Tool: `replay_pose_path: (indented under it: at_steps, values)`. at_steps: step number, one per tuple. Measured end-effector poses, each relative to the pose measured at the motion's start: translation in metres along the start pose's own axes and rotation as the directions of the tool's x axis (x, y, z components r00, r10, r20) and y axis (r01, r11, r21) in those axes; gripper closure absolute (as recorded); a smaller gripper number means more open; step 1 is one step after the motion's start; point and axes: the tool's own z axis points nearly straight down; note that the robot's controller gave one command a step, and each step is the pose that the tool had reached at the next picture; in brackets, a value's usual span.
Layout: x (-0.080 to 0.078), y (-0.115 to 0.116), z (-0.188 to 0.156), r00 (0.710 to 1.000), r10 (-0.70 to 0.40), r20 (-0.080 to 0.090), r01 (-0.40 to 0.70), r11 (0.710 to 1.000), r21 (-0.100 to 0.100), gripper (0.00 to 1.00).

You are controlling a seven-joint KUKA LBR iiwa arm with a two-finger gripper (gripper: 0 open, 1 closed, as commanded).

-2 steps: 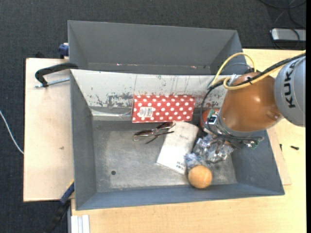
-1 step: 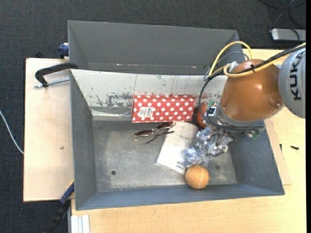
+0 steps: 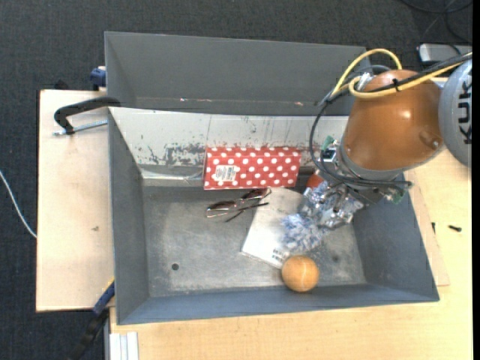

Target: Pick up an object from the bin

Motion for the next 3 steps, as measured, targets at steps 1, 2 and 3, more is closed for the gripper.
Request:
replay_pose_path:
  at_steps: [1,2,3]
  values:
    - [-0.0070,0.0038,-0.0181,0.969,0.248,0.002,-0.248,0.969,0.003,1.00]
    - [-0.0063,0.0059,-0.0133,0.998,0.059,-0.001,-0.059,0.998,0.001,1.00]
    - [-0.0030,-0.0001,-0.0107,0.996,-0.094,0.000,0.094,0.996,0.001,1.00]
